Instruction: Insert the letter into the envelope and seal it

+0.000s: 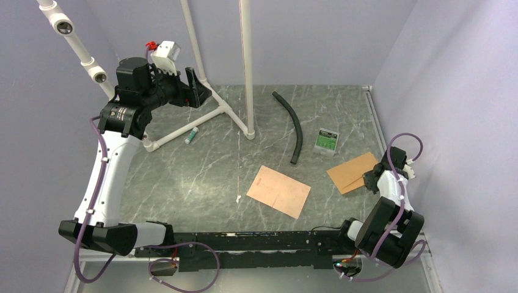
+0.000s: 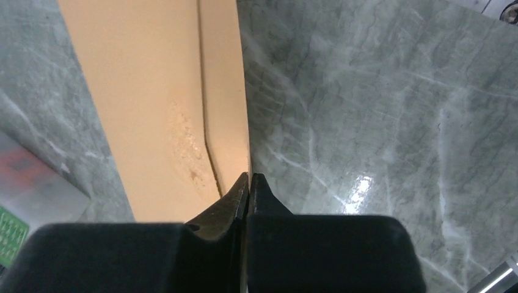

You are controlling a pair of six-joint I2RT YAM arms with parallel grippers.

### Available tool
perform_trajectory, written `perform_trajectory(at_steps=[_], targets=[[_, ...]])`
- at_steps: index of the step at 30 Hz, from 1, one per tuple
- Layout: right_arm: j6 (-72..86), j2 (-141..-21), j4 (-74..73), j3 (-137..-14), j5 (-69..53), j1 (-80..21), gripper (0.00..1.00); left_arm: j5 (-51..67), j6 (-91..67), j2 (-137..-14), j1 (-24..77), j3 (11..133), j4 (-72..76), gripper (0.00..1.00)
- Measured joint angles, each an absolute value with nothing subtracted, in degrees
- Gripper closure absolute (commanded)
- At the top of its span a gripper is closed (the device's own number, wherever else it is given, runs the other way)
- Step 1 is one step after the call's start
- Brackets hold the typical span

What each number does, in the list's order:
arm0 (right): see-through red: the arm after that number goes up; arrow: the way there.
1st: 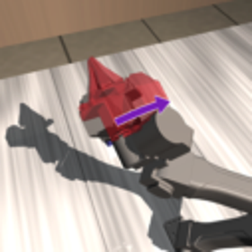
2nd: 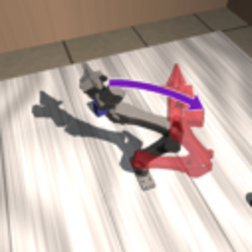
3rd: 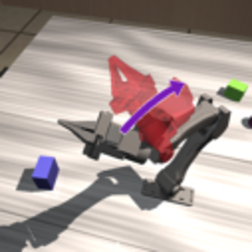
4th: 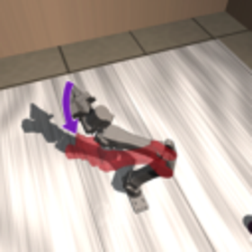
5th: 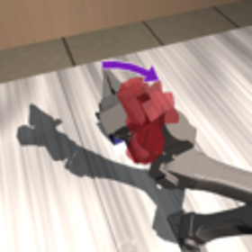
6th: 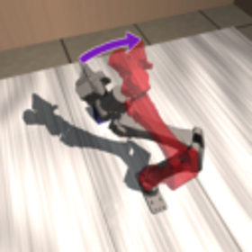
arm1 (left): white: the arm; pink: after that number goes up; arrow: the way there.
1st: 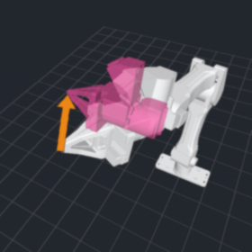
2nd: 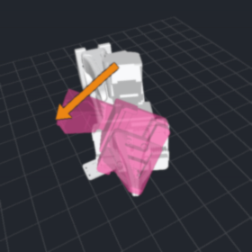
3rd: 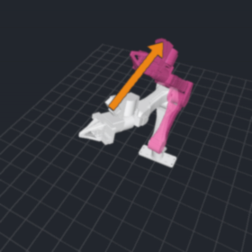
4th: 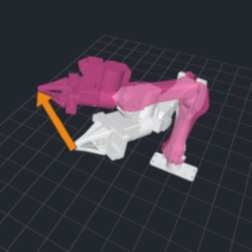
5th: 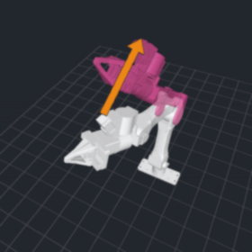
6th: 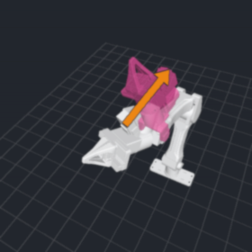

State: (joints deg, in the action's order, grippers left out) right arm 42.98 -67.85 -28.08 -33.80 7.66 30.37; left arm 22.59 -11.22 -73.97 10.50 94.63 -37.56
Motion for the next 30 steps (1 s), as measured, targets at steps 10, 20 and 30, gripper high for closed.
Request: perform_trajectory(at_steps=[10, 20, 30], targets=[[43.2, -56.5, -34.0, -35.3, -2.3, 30.4, 1.0, 23.1, -12.1, -74.1, 10.5, 94.6, -36.9, 0.07], [42.5, -49.9, -36.8, -41.6, -20.4, 29.7, 1.0, 23.7, -13.5, -75.7, 10.5, 94.6, -36.1, 0.07], [44.9, -51.4, -27.5, -42.4, -25.5, -0.6, 1.0, 22.4, -15.8, -75.7, 10.5, 91.3, -34.8, 0.07]])
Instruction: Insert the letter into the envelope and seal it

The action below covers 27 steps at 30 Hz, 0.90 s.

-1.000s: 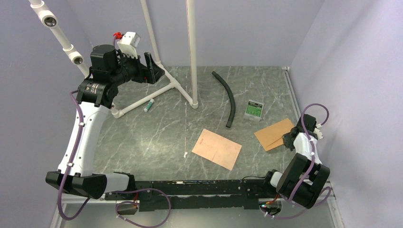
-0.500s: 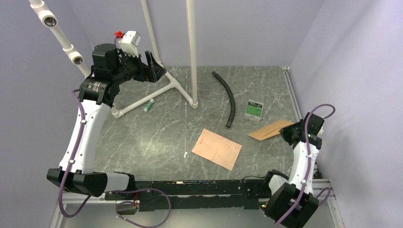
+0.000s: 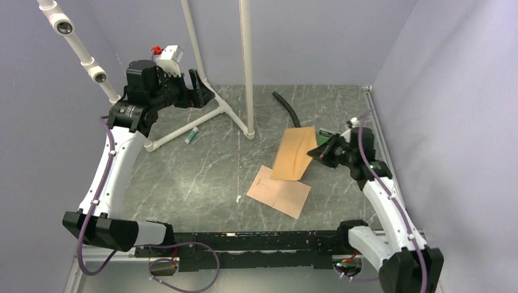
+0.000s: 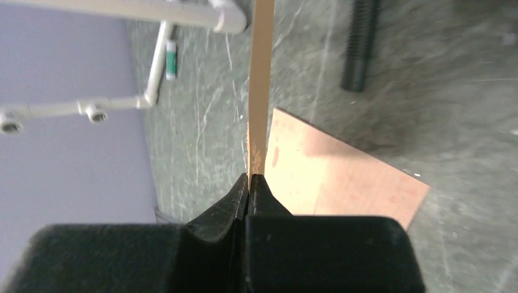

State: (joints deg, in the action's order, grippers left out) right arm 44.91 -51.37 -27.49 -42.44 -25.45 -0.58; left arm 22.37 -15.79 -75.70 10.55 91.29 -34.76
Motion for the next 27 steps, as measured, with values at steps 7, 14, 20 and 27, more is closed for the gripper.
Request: perform_trajectory(at_steps=[7, 14, 20, 27], targets=[[48.7, -61.9, -17.1, -42.4, -20.4, -19.1, 1.0, 19.8, -15.8, -74.3, 10.5, 86.8, -35.4, 0.07], [50.7, -82.8, -8.0, -48.2, -15.5, -36.4, 1.0, 17.0, -15.8, -71.0, 10.5, 81.4, -37.8, 0.07], [52.9, -94.0, -2.8, -54.4, -14.2, -45.6, 0.82, 15.1, -16.9, -68.3, 10.5, 75.4, -39.2, 0.07], [55.1, -99.0, -4.3, -56.6, -11.2, -46.9, 0.26, 16.3, -19.5, -66.6, 10.5, 70.7, -40.0, 0.07]])
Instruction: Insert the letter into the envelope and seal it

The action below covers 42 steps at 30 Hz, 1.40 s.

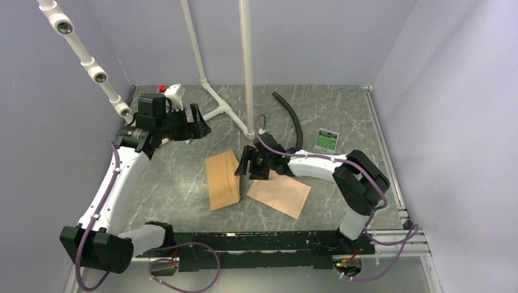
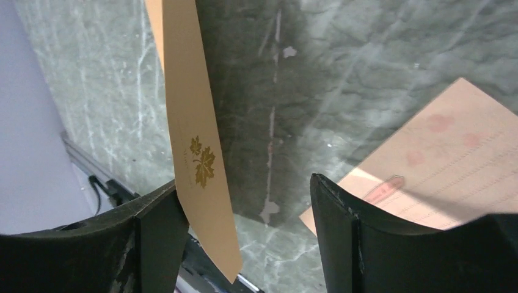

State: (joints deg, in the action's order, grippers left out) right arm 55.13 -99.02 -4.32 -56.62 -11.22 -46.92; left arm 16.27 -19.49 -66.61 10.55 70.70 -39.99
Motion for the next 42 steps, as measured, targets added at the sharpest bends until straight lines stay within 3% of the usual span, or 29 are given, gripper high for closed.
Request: perform_trajectory(at_steps=[8, 12, 15, 19, 25, 29, 39, 42], targets=[[52.4, -92.7, -12.3, -56.1, -4.0, -45.6, 0.27, 27.5, -23.3, -68.0, 10.7, 68.3, -34.9, 0.12], [48.6, -85.4, -10.8, -51.5, -6.2, -42.7, 0.26, 32.5, -27.4, -70.3, 12.1, 64.4, -28.6, 0.12], [46.0, -84.8, -10.1, -50.1, -9.2, -41.8, 0.39, 33.7, -30.3, -71.8, 13.9, 60.3, -23.8, 0.18], [44.1, -91.9, -9.8, -51.4, -13.1, -42.1, 0.65, 33.2, -33.8, -74.9, 15.9, 54.8, -20.0, 0.3], [44.2, -99.3, -8.7, -51.8, -17.8, -42.1, 0.7, 30.5, -36.6, -78.3, 16.3, 51.2, -19.4, 0.36], [43.9, -100.6, -8.4, -54.0, -20.3, -42.2, 0.82, 29.8, -38.0, -78.3, 16.3, 49.4, -17.9, 0.36], [43.3, -102.4, -6.0, -57.6, -23.7, -43.5, 0.85, 20.5, -38.8, -75.8, 16.3, 48.3, -20.6, 0.34], [42.9, -104.7, -5.7, -58.8, -24.7, -44.4, 0.81, 18.2, -39.4, -73.5, 16.3, 47.2, -20.6, 0.35]])
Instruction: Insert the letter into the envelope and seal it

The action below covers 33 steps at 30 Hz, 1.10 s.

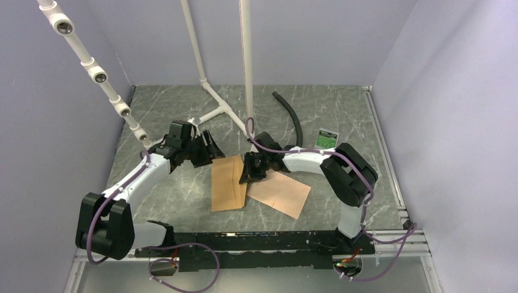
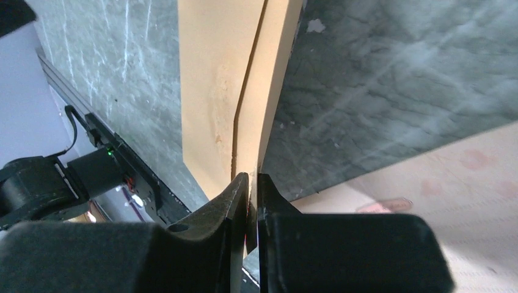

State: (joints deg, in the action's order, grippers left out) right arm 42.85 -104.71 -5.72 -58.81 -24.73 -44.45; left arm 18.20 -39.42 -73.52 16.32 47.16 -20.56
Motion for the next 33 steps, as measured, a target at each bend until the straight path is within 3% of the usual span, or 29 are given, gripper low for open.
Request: perform_trajectory(at_steps=[5, 9, 17, 25, 33], targets=[[43.1, -108.3, -4.6, -61.3, -25.2, -46.3, 0.45, 17.9, -41.3, -72.9, 16.3, 43.7, -19.7, 0.39], [43.2, -108.4, -3.4, -61.6, -25.1, -47.1, 0.31, 18.1, -42.9, -75.2, 16.3, 42.1, -19.6, 0.46], [42.5, -105.4, -5.0, -61.2, -21.5, -46.9, 0.29, 16.9, -44.2, -84.2, 16.3, 42.1, -19.7, 0.49], [41.8, -91.9, -11.5, -55.0, -13.9, -43.4, 0.29, 14.6, -43.9, -84.8, 16.3, 41.6, -20.0, 0.52], [45.1, -76.9, -20.7, -44.2, -6.7, -31.1, 0.29, 23.5, -39.5, -81.2, 17.3, 44.3, -18.5, 0.38]])
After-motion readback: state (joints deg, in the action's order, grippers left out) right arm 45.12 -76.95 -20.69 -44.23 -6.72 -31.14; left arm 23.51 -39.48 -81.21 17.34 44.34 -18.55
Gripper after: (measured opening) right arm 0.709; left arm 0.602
